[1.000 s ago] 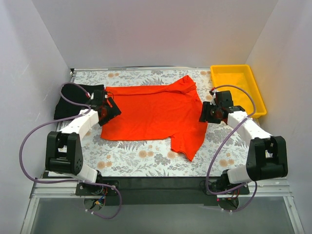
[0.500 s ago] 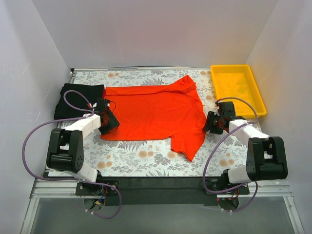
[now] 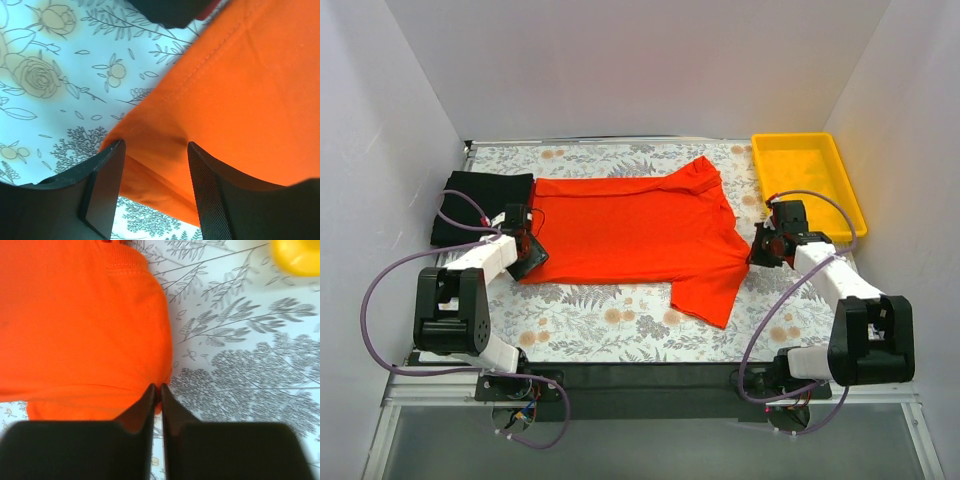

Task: Fold and stack the t-shirts
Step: Flatten the tshirt out

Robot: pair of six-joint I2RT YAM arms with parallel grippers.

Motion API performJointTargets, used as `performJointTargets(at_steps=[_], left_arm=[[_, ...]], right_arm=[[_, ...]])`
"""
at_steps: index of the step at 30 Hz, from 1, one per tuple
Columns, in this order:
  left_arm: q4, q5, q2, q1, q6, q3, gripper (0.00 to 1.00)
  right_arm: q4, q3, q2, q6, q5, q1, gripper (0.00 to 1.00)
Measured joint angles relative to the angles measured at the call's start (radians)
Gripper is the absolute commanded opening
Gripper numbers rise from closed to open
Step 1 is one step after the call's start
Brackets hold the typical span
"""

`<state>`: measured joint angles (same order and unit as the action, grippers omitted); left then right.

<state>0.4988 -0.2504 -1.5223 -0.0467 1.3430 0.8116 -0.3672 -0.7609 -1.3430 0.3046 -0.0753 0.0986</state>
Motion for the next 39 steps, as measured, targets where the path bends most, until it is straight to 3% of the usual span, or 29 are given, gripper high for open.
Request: performJointTargets(at_steps=[1, 2, 5, 10, 16, 19, 30, 39], left_arm=[[0.006, -0.002, 0.0, 0.004, 0.0, 0.0, 0.55], [0.008, 0.0, 0.002, 0.006, -0.002, 0.0, 0.57], [0.009, 0.006, 0.003, 0.005, -0.009, 0.0, 0.63], [0.029, 0.031, 0.049, -0.005, -0.02, 0.0, 0.7], [0.032, 0.058, 0.187, -0.038, -0.026, 0.001, 0.72], [0.024, 0.059, 0.219, -0.047, -0.03, 0.0, 0.73], [-0.037, 0.067, 0.224, -0.067, -0.057, -0.066, 0.73], [-0.04, 0.014, 0.224, -0.069, -0.051, -0.068, 0.73]], right_arm=[[-0.015, -0.013, 0.02, -0.003, 0.019, 0.0, 0.3], [-0.035, -0.026, 0.042, -0.006, 0.041, 0.0, 0.35], [-0.089, -0.053, 0.081, -0.035, 0.082, 0.002, 0.42], [-0.154, -0.06, 0.101, -0.055, 0.097, 0.099, 0.42], [-0.157, -0.06, 0.115, -0.035, 0.045, 0.401, 0.37], [-0.143, -0.06, 0.075, -0.008, 0.042, 0.489, 0.36], [-0.109, -0.012, -0.118, 0.042, 0.032, 0.598, 0.38], [-0.129, 0.043, -0.069, 0.102, -0.07, 0.725, 0.39]])
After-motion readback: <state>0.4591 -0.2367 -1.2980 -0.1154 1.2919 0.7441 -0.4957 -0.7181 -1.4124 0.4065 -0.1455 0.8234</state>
